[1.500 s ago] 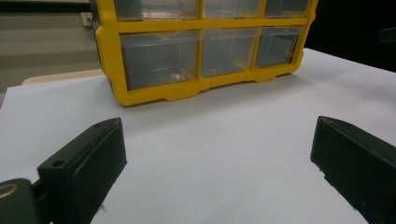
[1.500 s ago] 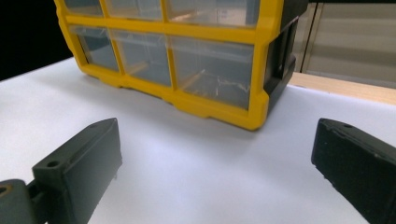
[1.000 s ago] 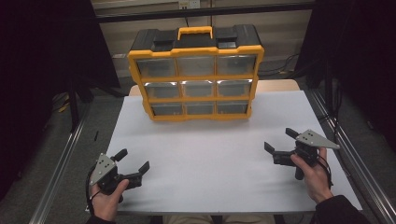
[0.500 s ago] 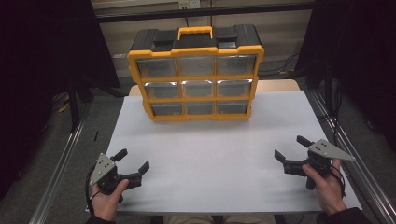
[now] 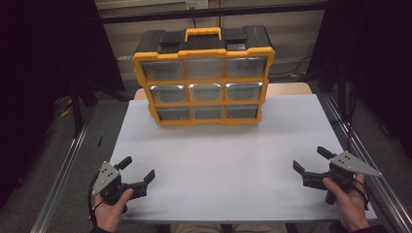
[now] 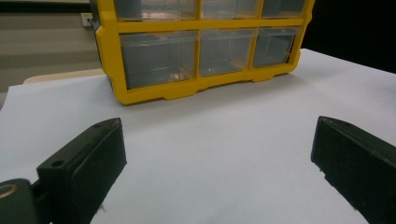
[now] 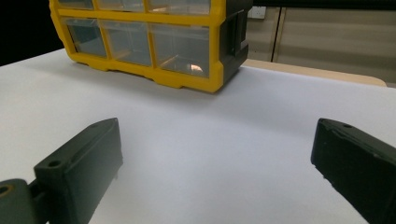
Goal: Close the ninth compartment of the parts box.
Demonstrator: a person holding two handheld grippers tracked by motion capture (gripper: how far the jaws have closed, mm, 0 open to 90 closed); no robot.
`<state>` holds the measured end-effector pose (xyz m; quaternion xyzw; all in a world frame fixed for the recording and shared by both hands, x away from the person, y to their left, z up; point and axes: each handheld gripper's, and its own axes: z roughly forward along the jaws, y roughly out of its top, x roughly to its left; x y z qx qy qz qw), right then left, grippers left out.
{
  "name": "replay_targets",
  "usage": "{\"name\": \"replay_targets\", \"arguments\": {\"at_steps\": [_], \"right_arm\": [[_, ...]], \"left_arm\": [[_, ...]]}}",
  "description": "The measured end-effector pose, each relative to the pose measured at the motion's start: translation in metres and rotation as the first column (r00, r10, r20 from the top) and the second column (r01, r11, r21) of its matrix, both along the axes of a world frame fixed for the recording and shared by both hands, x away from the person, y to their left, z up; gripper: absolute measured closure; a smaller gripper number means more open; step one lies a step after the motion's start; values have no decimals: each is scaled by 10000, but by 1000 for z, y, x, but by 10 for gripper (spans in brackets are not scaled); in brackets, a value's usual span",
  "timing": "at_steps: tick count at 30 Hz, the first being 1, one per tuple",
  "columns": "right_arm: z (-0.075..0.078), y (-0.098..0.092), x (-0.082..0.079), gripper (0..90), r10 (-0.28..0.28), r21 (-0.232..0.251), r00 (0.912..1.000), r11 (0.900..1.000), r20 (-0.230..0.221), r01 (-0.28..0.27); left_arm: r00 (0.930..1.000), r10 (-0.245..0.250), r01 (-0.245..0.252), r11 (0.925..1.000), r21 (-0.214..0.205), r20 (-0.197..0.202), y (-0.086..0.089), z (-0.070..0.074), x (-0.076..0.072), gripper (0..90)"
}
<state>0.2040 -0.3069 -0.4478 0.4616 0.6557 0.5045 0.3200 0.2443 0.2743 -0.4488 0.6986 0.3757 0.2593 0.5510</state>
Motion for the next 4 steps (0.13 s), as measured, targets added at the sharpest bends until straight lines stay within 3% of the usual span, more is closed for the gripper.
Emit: {"name": "replay_targets", "arguments": {"at_steps": [4], "right_arm": [[0,2,2,21,42,-60,10000,10000,-29,-42]], "left_arm": [[9999,53,-54,9999,-125,-93,1,0,0,31]]}}
